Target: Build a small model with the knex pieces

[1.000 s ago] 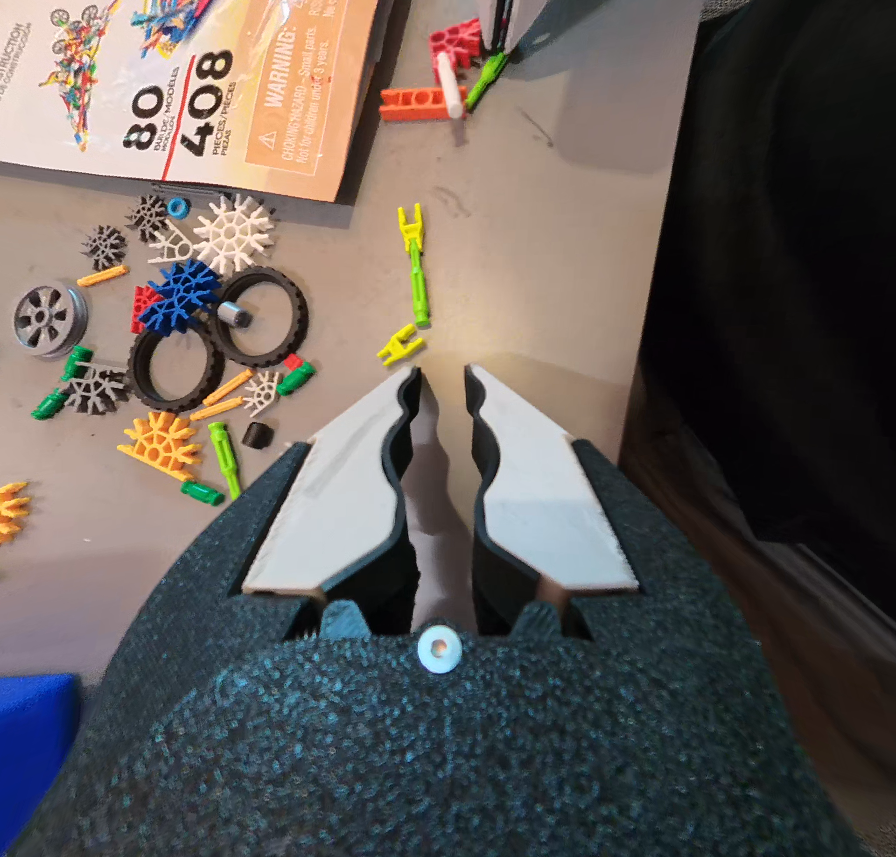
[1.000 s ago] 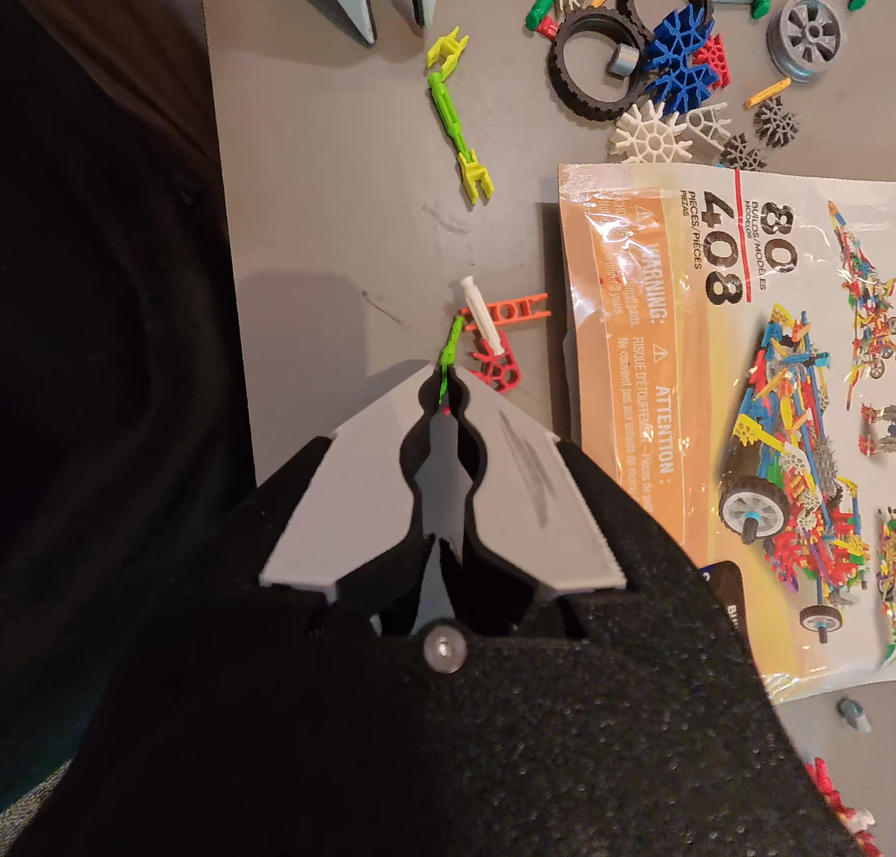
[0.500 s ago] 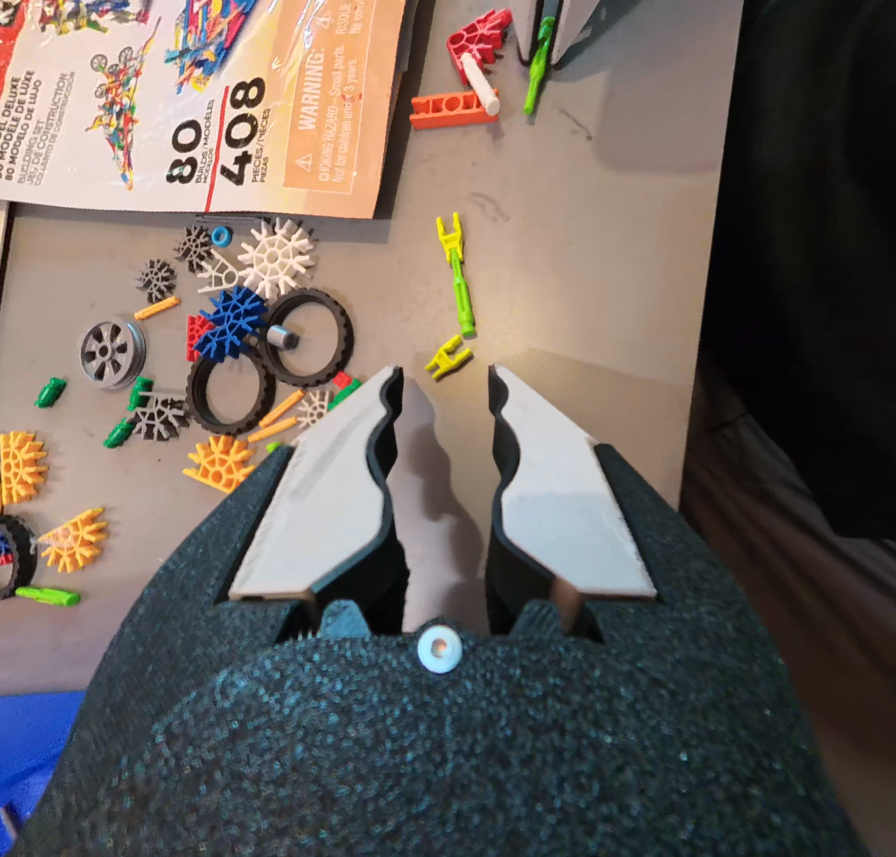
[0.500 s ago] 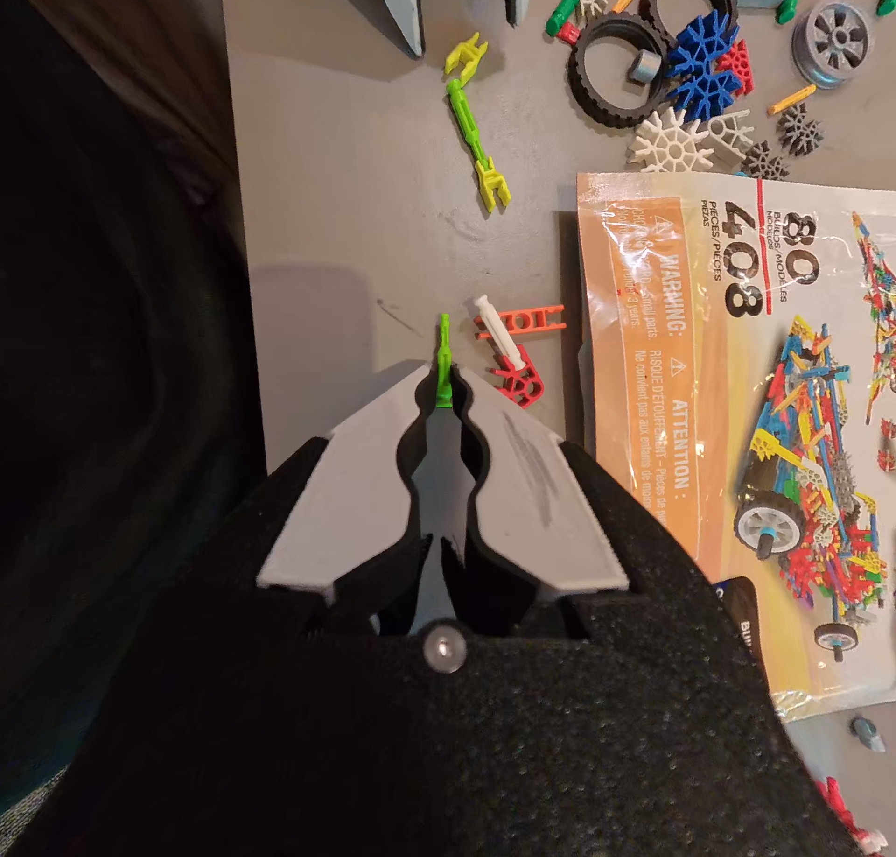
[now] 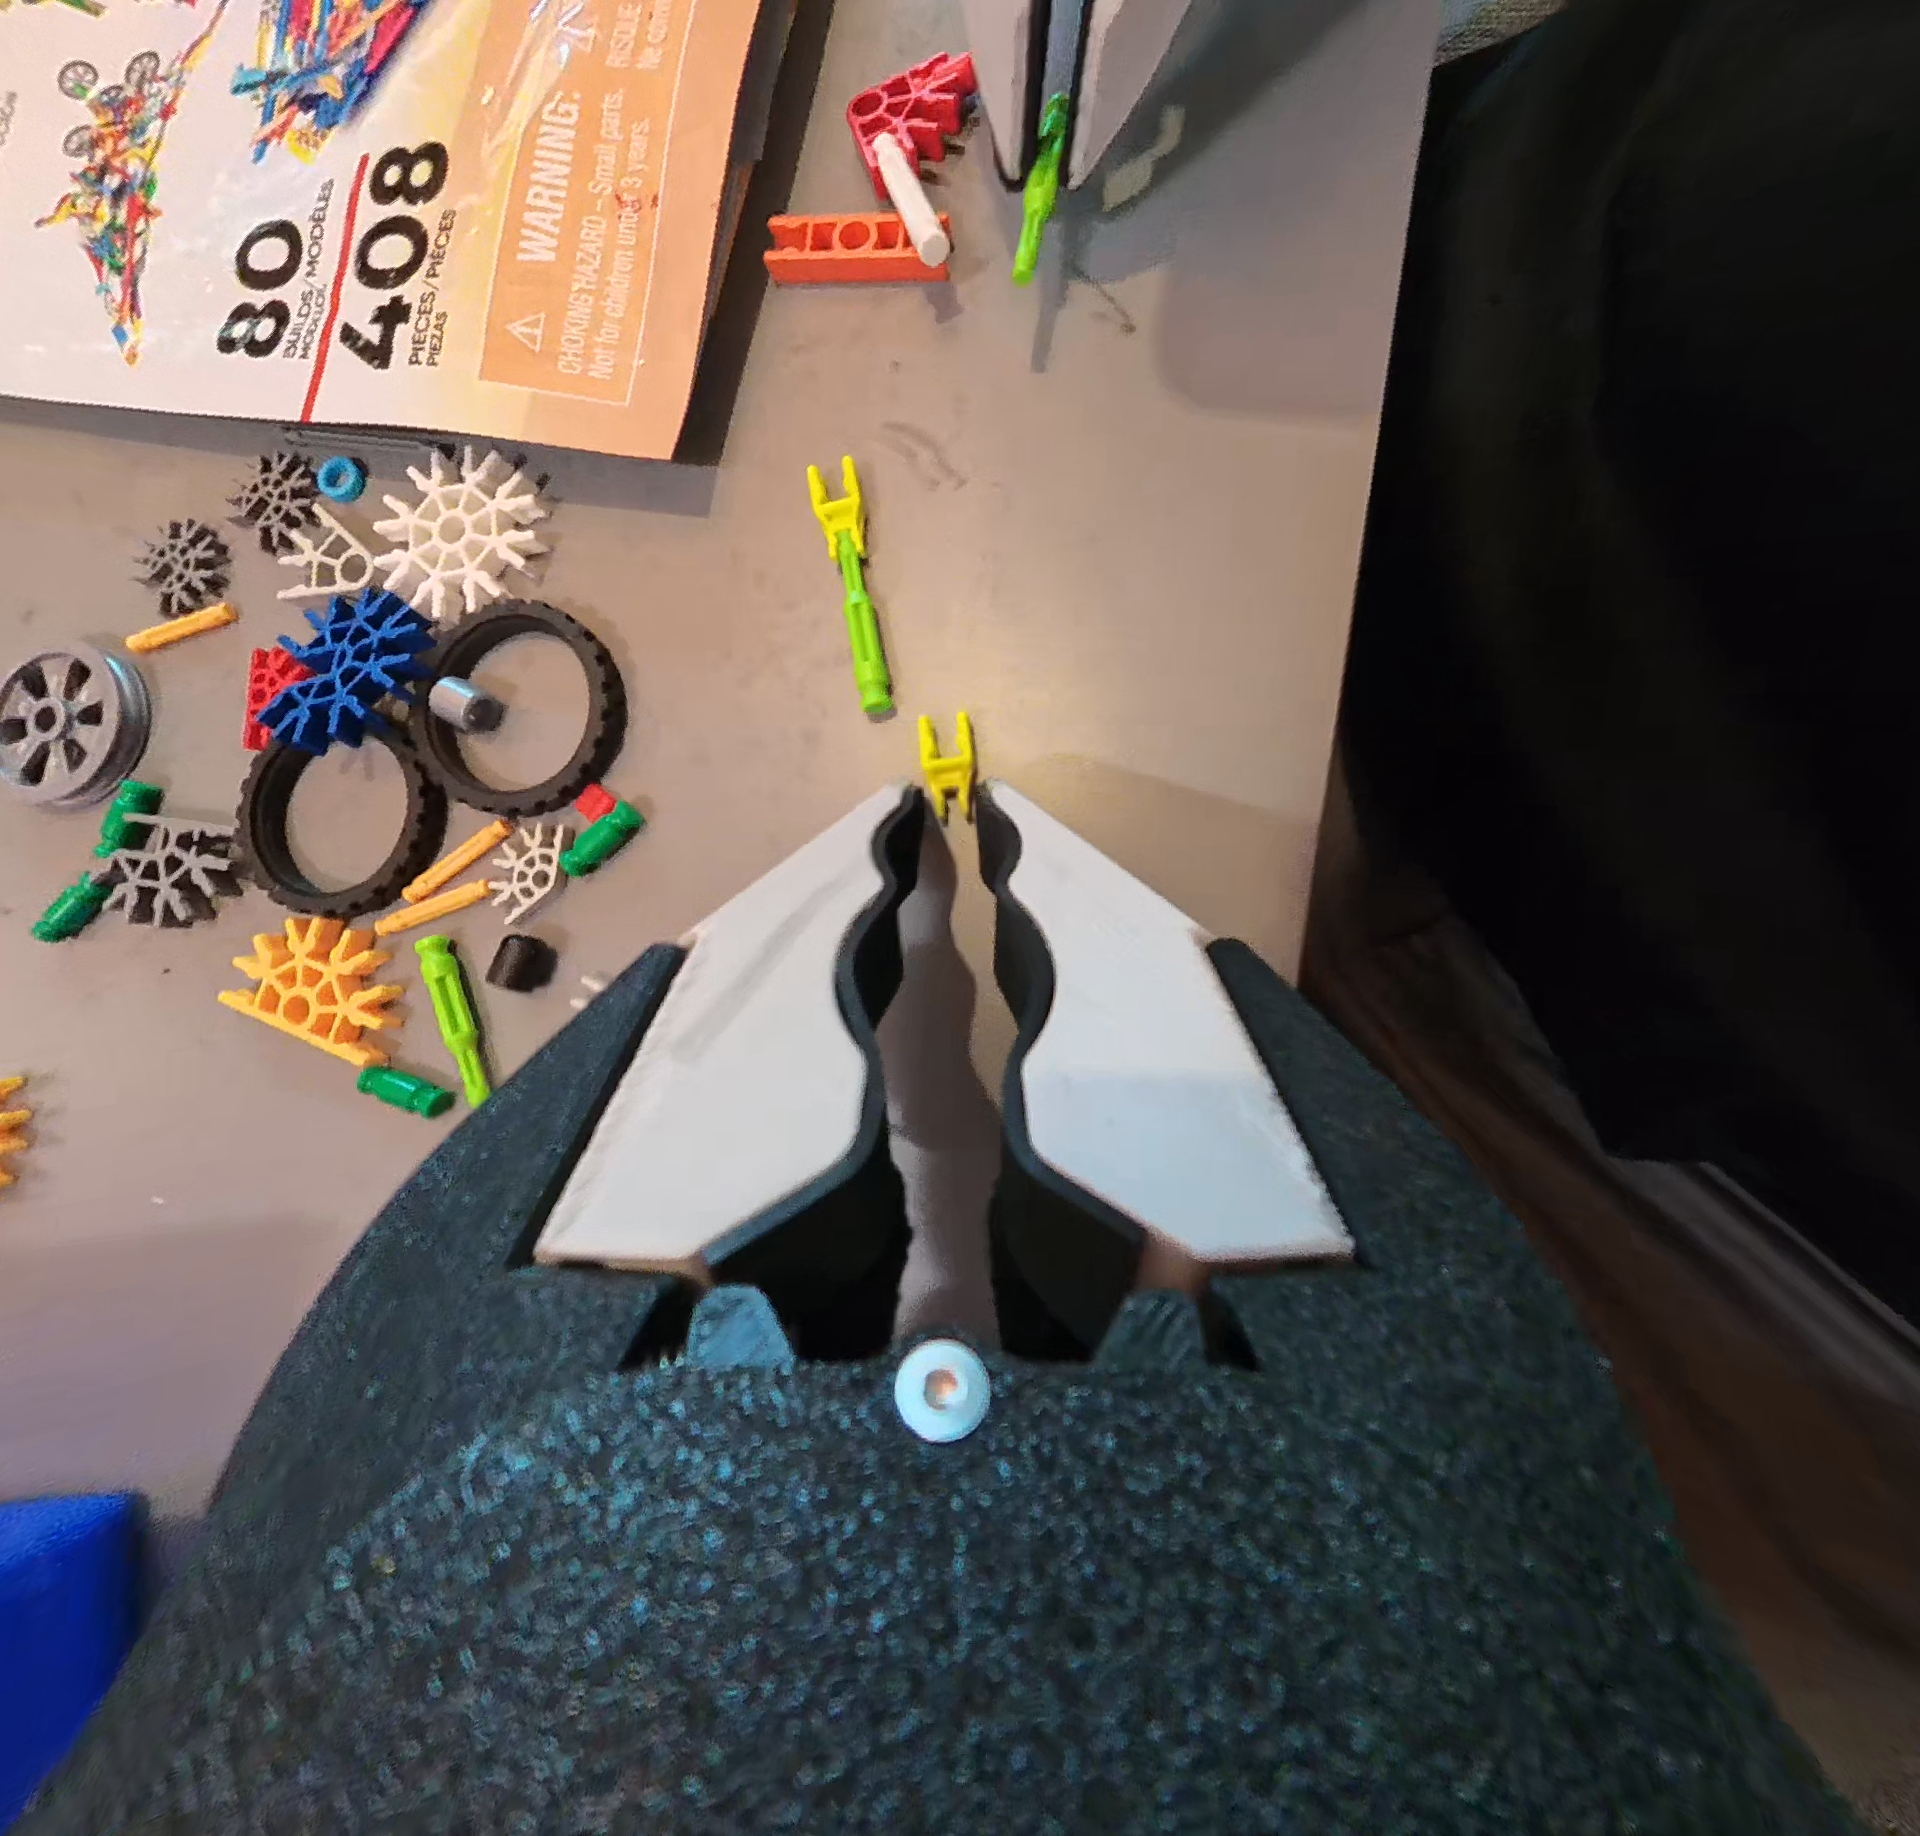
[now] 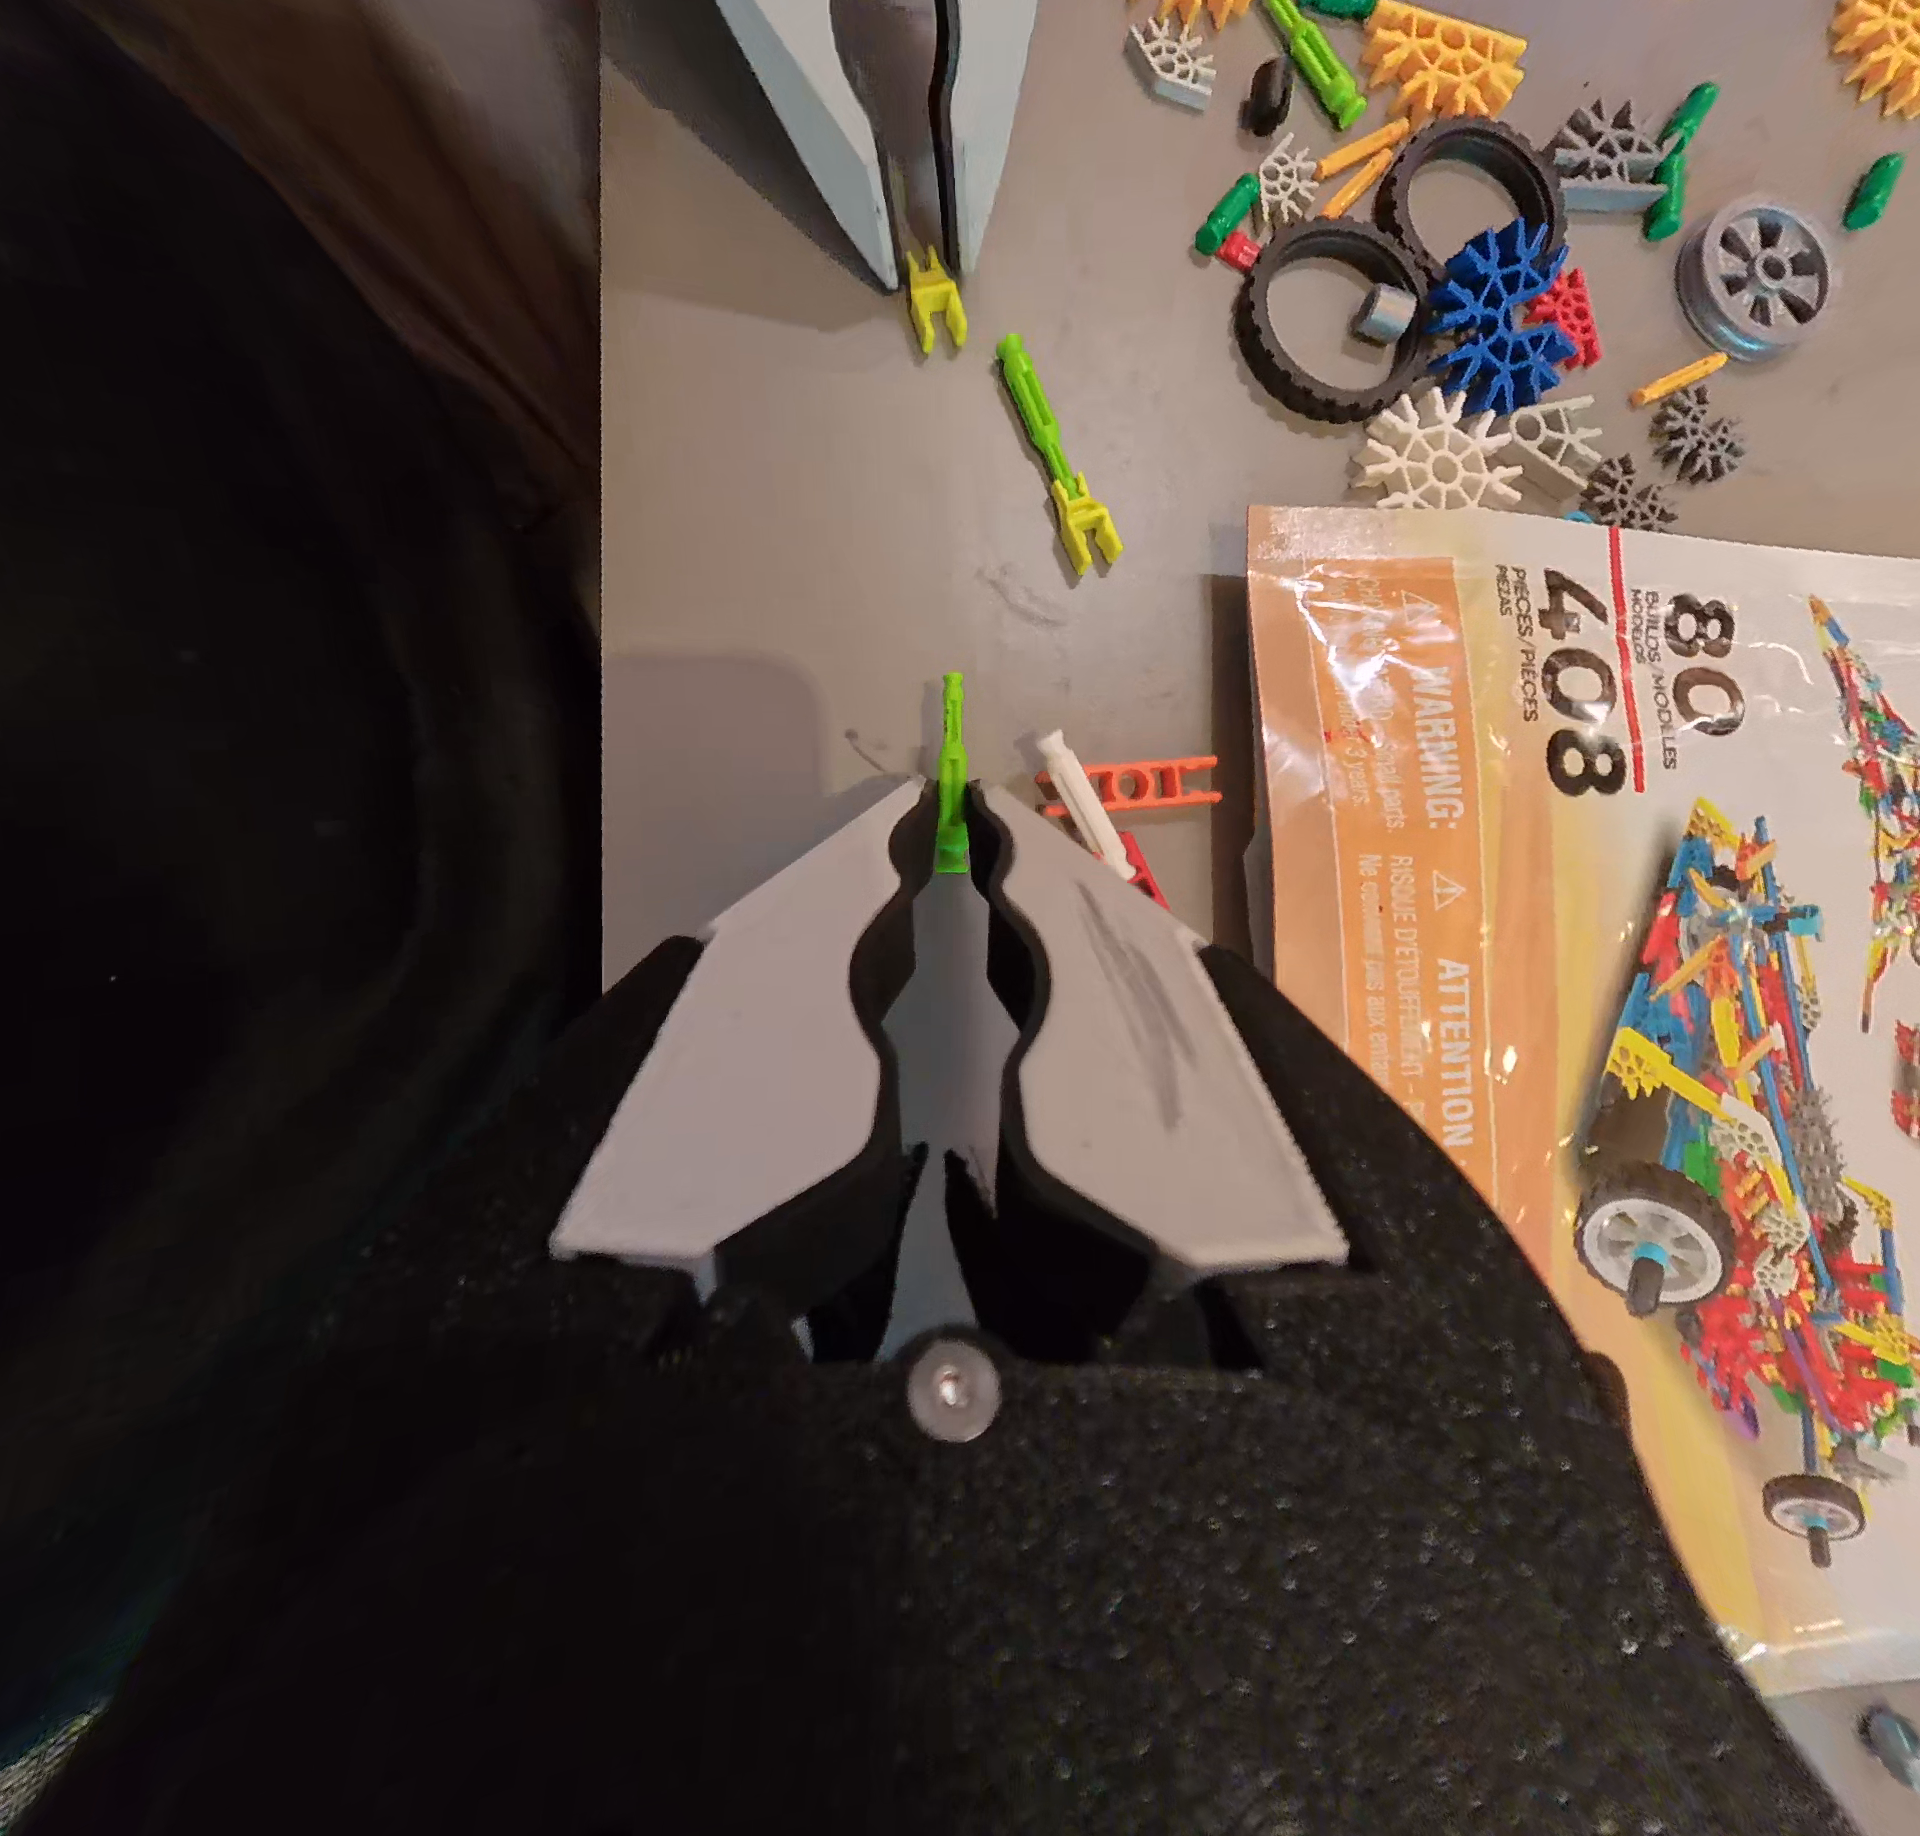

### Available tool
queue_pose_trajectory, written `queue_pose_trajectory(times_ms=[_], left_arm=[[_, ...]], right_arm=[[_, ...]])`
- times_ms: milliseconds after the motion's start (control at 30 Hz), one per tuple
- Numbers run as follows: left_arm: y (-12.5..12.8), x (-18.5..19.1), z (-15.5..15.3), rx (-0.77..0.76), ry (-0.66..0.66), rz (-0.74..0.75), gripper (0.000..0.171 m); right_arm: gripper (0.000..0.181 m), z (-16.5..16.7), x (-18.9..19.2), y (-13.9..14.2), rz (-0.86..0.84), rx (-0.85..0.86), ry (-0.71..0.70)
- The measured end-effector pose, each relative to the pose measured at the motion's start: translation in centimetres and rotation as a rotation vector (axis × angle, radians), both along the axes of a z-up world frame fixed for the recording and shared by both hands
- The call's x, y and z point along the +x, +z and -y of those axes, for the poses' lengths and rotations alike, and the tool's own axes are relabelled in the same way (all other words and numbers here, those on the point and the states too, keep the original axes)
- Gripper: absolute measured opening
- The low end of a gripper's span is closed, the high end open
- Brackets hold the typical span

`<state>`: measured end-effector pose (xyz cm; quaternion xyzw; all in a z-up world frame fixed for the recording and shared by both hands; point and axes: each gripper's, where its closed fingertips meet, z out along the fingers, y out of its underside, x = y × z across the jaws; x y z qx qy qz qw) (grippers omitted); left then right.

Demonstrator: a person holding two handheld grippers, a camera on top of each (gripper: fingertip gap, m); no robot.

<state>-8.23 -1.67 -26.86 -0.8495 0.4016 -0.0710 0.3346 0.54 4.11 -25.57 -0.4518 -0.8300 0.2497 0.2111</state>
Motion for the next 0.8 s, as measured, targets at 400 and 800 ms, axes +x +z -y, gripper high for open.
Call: queue_pose_trajectory(times_ms=[400,800], left_arm=[[4.7,1.5,-2.0,0.265,0.145,0.079,0.019],[10.7,1.5,-6.5,0.705,0.507,0.219,0.027]], right_arm=[[0.004,1.0,-4.7,3.8,-0.218,-0.23,-0.121],[0.004,-0.5,-8.3,11.4,-0.591,-1.178,-0.399]])
